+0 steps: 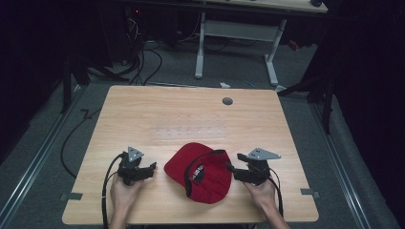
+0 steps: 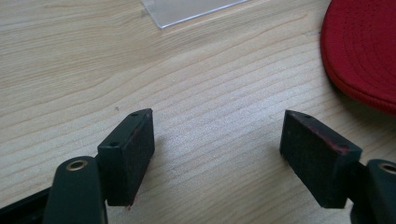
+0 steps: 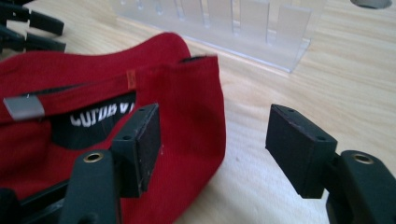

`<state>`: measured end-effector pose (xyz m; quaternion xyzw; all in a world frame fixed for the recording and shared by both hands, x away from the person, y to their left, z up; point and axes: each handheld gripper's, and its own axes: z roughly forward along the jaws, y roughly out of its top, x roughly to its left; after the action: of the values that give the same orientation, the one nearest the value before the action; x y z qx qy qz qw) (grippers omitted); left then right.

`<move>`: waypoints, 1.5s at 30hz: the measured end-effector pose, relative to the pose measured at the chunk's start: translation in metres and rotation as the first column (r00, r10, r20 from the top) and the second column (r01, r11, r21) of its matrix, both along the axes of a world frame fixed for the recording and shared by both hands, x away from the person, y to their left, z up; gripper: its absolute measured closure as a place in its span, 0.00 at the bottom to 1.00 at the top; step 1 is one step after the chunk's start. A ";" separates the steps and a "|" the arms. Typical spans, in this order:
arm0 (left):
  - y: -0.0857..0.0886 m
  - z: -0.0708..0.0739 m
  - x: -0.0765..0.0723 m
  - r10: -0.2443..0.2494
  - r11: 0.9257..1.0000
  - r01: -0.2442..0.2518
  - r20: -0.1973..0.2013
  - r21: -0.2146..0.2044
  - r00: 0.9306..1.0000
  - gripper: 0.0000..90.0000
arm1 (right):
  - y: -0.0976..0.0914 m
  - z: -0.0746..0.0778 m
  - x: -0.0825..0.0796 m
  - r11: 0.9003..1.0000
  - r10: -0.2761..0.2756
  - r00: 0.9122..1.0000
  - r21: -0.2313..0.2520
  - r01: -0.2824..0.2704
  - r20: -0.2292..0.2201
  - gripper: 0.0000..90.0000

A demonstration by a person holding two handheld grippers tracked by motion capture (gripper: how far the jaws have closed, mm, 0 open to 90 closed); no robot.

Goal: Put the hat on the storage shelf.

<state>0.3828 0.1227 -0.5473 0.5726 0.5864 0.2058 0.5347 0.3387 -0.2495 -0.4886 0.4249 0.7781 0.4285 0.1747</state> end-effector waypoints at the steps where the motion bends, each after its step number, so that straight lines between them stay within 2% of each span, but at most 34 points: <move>1: 0.000 0.000 0.000 0.000 1.000 0.000 0.000 0.000 1.000 0.29 | 0.002 -0.001 0.006 1.000 0.007 1.000 0.003 -0.007 -0.010 0.38; 7: 0.000 0.000 0.000 0.000 1.000 0.000 0.000 0.000 1.000 0.29 | 0.006 -0.010 0.019 0.999 0.023 0.999 0.027 -0.022 -0.047 0.35; 13: 0.000 0.000 0.000 -0.004 1.000 0.004 -0.001 0.001 1.000 0.29 | 0.015 -0.014 0.025 0.999 0.042 0.998 0.030 -0.041 -0.056 0.35; 21: -0.001 0.000 0.000 -0.008 1.000 0.008 -0.002 0.001 1.000 0.28 | 0.023 -0.023 0.036 0.997 0.064 0.994 0.048 -0.059 -0.091 0.41; 32: -0.001 0.000 -0.001 -0.013 1.000 0.013 -0.003 0.001 1.000 0.27 | 0.037 -0.031 0.048 0.996 0.087 0.988 0.023 -0.085 -0.125 0.51; 38: -0.001 0.000 -0.001 -0.013 1.000 0.013 -0.003 0.001 1.000 0.27 | 0.039 -0.037 0.049 0.994 0.106 0.985 0.004 -0.106 -0.138 0.60; 45: -0.001 0.000 -0.001 -0.013 1.000 0.013 -0.003 0.001 1.000 0.27 | 0.036 -0.037 0.049 0.990 0.140 0.980 0.015 -0.139 -0.141 0.81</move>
<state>0.3821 0.1219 -0.5475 0.5769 0.5834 0.2017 0.5349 0.3873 -0.2139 -0.5260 0.3991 0.8153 0.4103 0.0874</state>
